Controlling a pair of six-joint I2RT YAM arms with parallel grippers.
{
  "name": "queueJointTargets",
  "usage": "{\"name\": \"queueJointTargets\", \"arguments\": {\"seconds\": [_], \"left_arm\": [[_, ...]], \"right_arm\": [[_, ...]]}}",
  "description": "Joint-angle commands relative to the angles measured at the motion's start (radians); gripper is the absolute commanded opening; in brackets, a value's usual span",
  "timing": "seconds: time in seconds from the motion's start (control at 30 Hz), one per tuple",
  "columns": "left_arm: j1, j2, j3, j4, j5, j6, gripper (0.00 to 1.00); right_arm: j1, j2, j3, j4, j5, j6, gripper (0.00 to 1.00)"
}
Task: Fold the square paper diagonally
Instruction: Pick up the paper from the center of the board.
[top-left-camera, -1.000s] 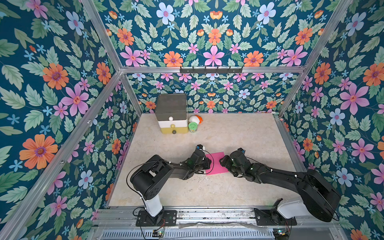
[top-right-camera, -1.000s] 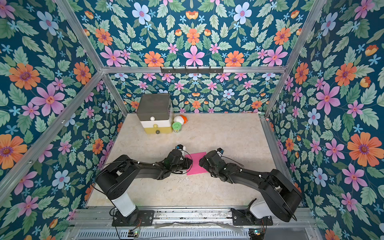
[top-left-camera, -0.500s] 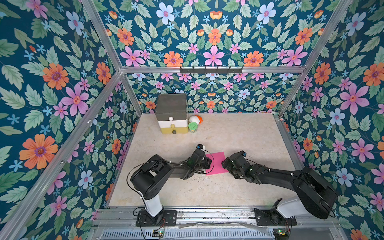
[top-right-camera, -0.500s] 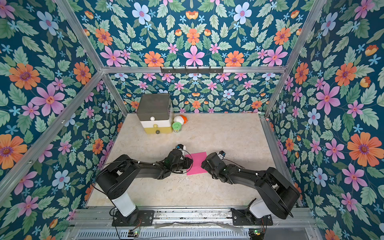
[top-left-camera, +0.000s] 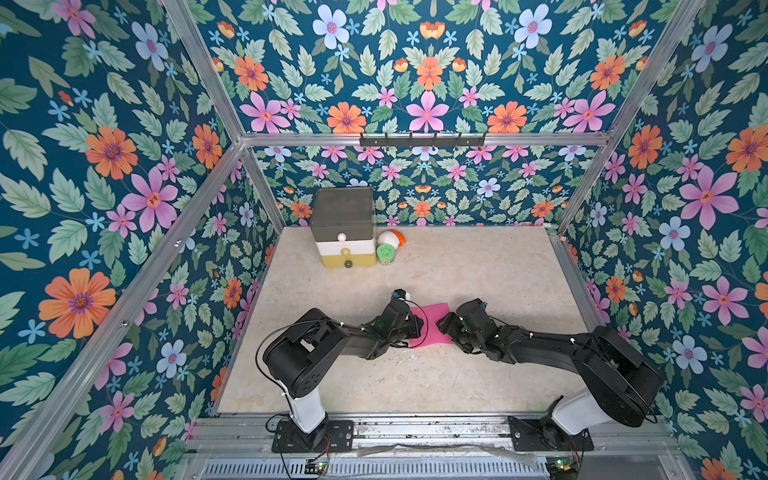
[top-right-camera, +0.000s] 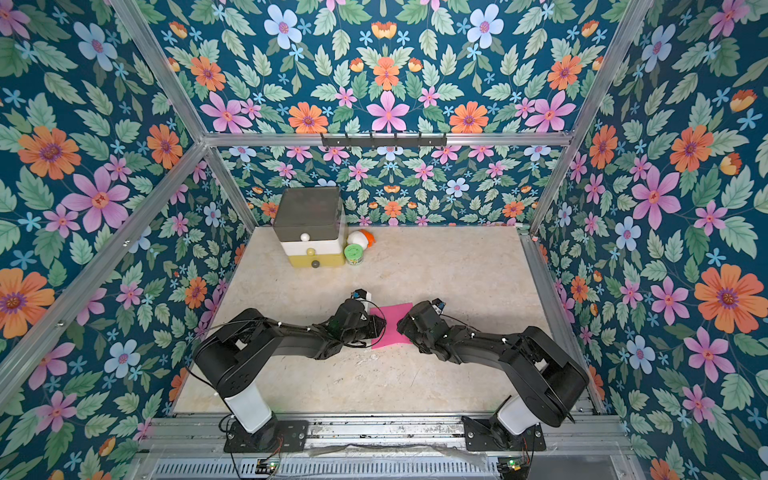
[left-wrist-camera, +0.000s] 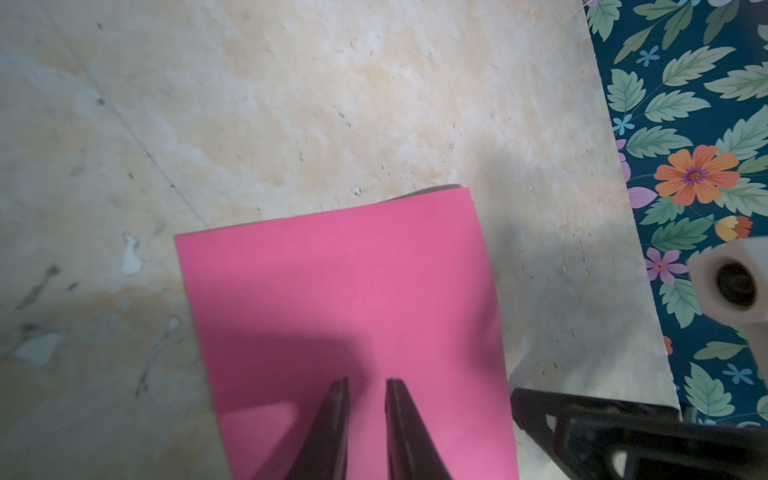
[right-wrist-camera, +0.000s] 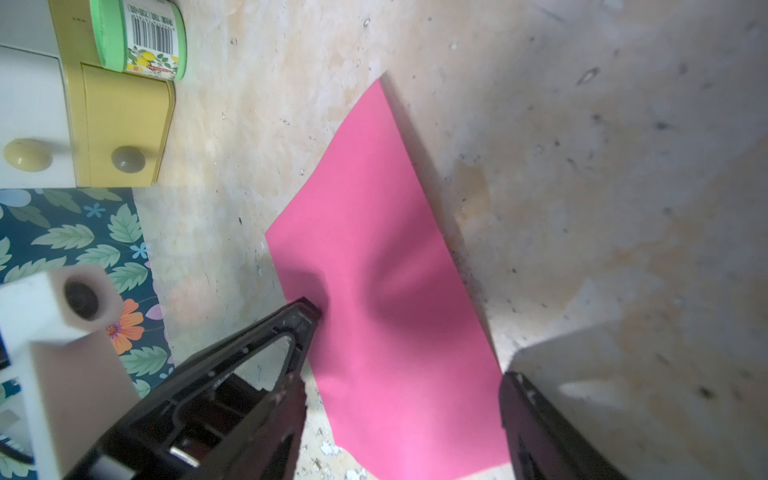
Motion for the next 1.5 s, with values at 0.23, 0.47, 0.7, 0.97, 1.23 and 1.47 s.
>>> {"name": "queueJointTargets", "arguments": {"seconds": [0.23,0.47,0.7,0.97,1.23,1.47], "left_arm": [[-0.002,0.010,-0.010,-0.002,0.009,-0.015,0.23],[-0.002,0.009,-0.015,-0.001,0.007,-0.014,0.23],[-0.002,0.016,-0.014,0.011,0.013,-0.018,0.23],[-0.002,0.030,-0.016,0.023,0.017,-0.026,0.23],[-0.002,0.029,-0.025,0.025,0.014,-0.026,0.23],[-0.003,0.028,-0.032,0.027,0.012,-0.024,0.23]], "right_arm": [[0.000,-0.009,0.019,-0.015,0.003,-0.036,0.70],[0.004,-0.059,0.054,-0.230,0.097,-0.029,0.72],[0.040,-0.070,-0.013,-0.222,0.065,0.042,0.75],[0.044,-0.023,-0.021,-0.126,0.042,0.055,0.74],[0.042,-0.027,0.029,-0.173,0.116,0.017,0.71],[0.042,-0.038,0.028,-0.135,0.125,-0.009,0.70]]}}
